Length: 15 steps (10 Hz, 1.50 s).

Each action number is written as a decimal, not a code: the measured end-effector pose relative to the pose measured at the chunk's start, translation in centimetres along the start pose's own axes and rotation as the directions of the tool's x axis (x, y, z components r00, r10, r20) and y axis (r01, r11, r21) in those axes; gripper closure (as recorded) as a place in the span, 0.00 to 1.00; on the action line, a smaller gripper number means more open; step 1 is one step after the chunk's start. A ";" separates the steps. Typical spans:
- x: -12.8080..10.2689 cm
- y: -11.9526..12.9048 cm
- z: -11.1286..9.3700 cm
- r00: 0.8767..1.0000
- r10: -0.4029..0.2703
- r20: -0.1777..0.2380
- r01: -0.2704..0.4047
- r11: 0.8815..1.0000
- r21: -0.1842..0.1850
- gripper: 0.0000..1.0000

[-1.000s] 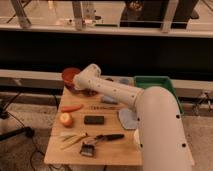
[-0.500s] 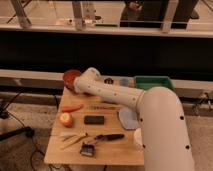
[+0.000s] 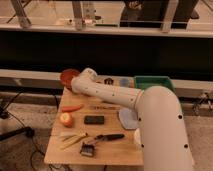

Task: Stack bowls into tray

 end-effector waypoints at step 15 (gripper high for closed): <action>0.6 -1.3 -0.2 0.999 -0.014 -0.043 0.013 1.000 -0.010 0.57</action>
